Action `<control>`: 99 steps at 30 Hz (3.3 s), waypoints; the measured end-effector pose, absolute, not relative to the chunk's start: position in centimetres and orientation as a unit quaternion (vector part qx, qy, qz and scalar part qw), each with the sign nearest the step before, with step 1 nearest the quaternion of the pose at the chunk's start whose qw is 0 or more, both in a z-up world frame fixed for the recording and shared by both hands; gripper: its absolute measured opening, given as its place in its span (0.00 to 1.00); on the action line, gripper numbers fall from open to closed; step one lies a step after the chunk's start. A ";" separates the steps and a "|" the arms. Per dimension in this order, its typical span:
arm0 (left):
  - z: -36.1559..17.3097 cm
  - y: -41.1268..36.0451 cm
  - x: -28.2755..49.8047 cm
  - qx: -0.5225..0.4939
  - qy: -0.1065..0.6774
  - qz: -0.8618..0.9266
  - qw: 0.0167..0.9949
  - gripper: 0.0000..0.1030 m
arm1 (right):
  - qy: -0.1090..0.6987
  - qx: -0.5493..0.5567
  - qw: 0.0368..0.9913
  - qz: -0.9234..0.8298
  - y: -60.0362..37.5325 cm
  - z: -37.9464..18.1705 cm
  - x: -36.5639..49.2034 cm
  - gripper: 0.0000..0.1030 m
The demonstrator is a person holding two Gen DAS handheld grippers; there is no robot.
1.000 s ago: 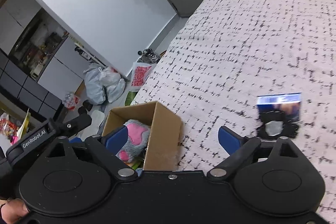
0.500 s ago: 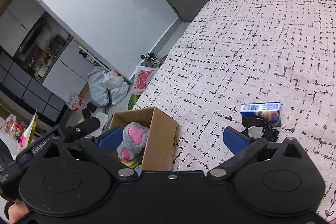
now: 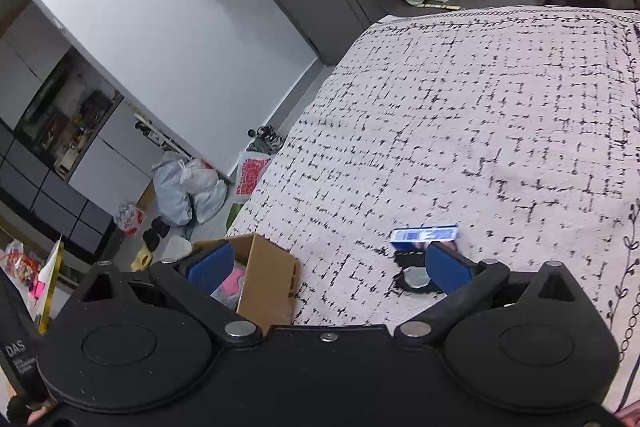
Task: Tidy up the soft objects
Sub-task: 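Move both tools toward the blue tissue pack and black item, then grasp the black item with the left tool while the right tool grasps the blue tissue pack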
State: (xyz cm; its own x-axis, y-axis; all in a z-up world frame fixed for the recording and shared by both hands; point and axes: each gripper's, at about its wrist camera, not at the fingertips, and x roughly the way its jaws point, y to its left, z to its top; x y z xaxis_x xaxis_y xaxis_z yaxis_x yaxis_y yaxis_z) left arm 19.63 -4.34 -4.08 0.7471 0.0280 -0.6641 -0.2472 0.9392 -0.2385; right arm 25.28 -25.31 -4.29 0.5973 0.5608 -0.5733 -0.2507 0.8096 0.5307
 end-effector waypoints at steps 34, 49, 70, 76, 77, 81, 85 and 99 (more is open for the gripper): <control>-12.8 -13.8 23.8 -0.170 0.412 0.041 0.894 0.88 | 0.429 0.222 0.850 0.212 -31.8 -9.6 30.1 1.00; -16.4 -14.3 27.6 -0.121 0.436 -0.029 0.891 0.87 | 0.445 0.216 0.846 0.198 -30.7 -11.2 32.1 1.00; -19.9 -10.3 29.0 -0.193 0.466 -0.041 0.863 0.29 | 0.487 0.216 0.830 0.165 -26.1 -16.0 35.2 1.00; -19.9 -8.4 29.5 -0.231 0.477 -0.032 0.848 0.24 | 0.482 0.200 0.843 0.132 -24.7 -17.2 36.1 1.00; -19.9 -8.2 29.6 -0.236 0.477 -0.029 0.846 0.24 | 0.483 0.191 0.845 0.128 -24.3 -17.4 36.2 1.00; -19.8 -6.5 29.9 -0.259 0.476 -0.006 0.840 0.24 | 0.474 0.168 0.855 0.130 -22.8 -17.5 36.2 1.00; -19.7 -5.0 30.2 -0.265 0.468 0.023 0.843 0.24 | 0.471 0.135 0.863 0.126 -21.0 -17.6 36.4 1.00; -19.5 -4.2 30.6 -0.260 0.459 0.041 0.848 0.24 | 0.438 -0.012 0.893 0.106 -18.5 -17.7 35.7 0.70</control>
State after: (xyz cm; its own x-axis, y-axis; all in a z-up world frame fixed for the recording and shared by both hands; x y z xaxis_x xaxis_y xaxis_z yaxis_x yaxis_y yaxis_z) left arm 30.64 -4.21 -19.55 0.5751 -0.1690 -0.8004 -0.3087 0.8612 -0.4037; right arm 35.65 -18.46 -17.72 0.5935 0.1777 -0.7850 -0.1995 0.9774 0.0705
